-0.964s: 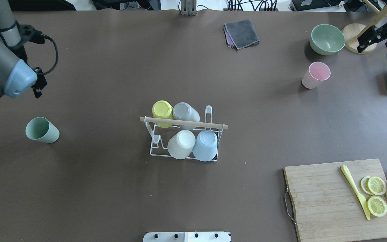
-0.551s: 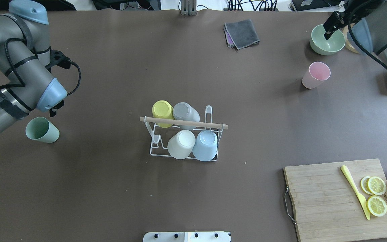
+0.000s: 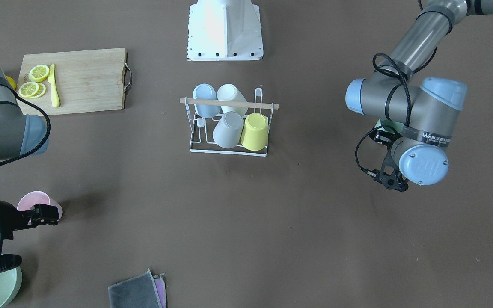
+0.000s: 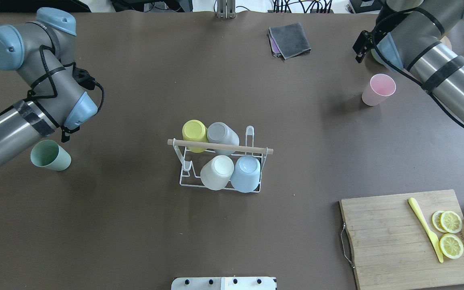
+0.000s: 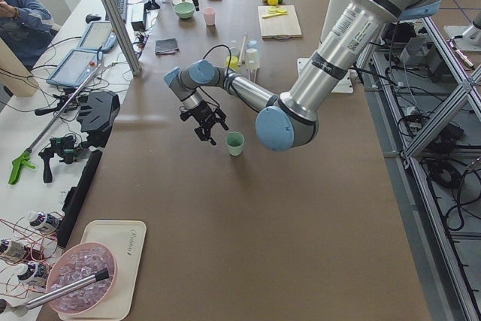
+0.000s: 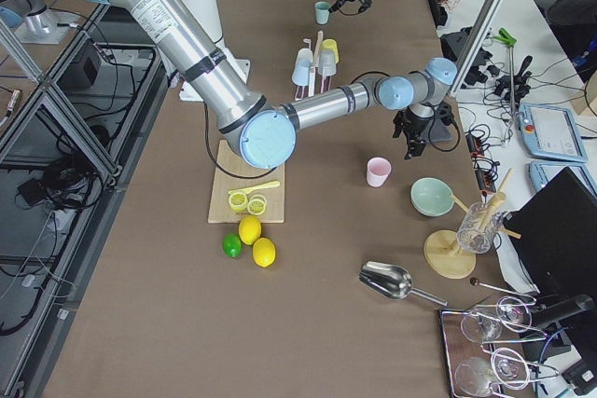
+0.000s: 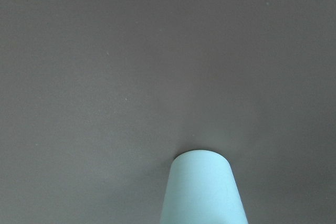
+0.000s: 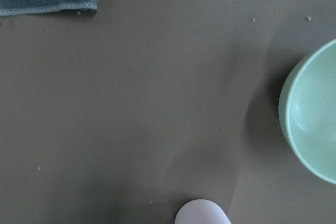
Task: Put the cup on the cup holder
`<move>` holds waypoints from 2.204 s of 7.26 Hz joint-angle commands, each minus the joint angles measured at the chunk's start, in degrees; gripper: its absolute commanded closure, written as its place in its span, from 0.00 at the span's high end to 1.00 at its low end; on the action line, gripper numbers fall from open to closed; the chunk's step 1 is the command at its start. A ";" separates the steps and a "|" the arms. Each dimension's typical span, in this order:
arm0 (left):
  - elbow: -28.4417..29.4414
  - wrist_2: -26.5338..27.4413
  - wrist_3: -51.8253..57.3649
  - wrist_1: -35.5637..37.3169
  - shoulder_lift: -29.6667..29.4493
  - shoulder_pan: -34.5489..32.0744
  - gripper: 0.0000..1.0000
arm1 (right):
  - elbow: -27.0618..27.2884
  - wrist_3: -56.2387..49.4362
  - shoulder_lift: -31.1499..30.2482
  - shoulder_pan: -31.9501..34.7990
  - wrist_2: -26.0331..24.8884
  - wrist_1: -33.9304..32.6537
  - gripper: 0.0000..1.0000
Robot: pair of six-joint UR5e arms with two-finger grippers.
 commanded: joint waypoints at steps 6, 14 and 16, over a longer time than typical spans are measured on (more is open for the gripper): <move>5.08 4.67 1.25 5.48 -4.43 2.68 0.98 | -26.25 -14.65 15.10 -2.53 -0.65 -3.91 1.00; 12.72 12.24 5.20 9.34 -8.04 7.96 0.98 | -43.48 -26.77 25.39 -8.07 -9.60 -11.56 1.00; 12.81 12.24 5.20 10.13 -7.07 8.75 0.98 | -47.27 -29.76 26.97 -8.25 -11.63 -11.47 1.00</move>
